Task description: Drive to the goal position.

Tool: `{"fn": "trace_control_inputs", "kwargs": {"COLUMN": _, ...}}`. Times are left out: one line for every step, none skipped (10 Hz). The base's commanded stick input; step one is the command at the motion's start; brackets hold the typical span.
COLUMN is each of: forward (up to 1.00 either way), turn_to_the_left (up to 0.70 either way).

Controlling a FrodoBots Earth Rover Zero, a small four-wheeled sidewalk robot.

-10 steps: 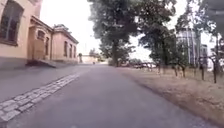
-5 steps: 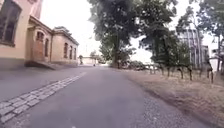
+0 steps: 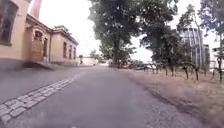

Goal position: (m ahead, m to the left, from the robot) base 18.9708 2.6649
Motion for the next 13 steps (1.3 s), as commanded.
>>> {"fn": "trace_control_inputs", "kwargs": {"forward": 0.85, "turn_to_the_left": 0.01}}
{"fn": "trace_control_inputs", "kwargs": {"forward": 0.85, "turn_to_the_left": 0.01}}
{"fn": "trace_control_inputs", "kwargs": {"forward": 0.85, "turn_to_the_left": 0.01}}
{"fn": "trace_control_inputs", "kwargs": {"forward": 0.85, "turn_to_the_left": 0.01}}
{"fn": "trace_control_inputs", "kwargs": {"forward": 0.85, "turn_to_the_left": 0.01}}
{"fn": "trace_control_inputs", "kwargs": {"forward": 0.85, "turn_to_the_left": 0.01}}
{"fn": "trace_control_inputs", "kwargs": {"forward": 0.85, "turn_to_the_left": 0.01}}
{"fn": "trace_control_inputs", "kwargs": {"forward": 0.85, "turn_to_the_left": 0.01}}
{"fn": "trace_control_inputs", "kwargs": {"forward": 0.85, "turn_to_the_left": 0.01}}
{"fn": "trace_control_inputs", "kwargs": {"forward": 0.85, "turn_to_the_left": 0.01}}
{"fn": "trace_control_inputs", "kwargs": {"forward": 0.85, "turn_to_the_left": 0.01}}
{"fn": "trace_control_inputs", "kwargs": {"forward": 0.85, "turn_to_the_left": 0.01}}
{"fn": "trace_control_inputs", "kwargs": {"forward": 0.85, "turn_to_the_left": 0.01}}
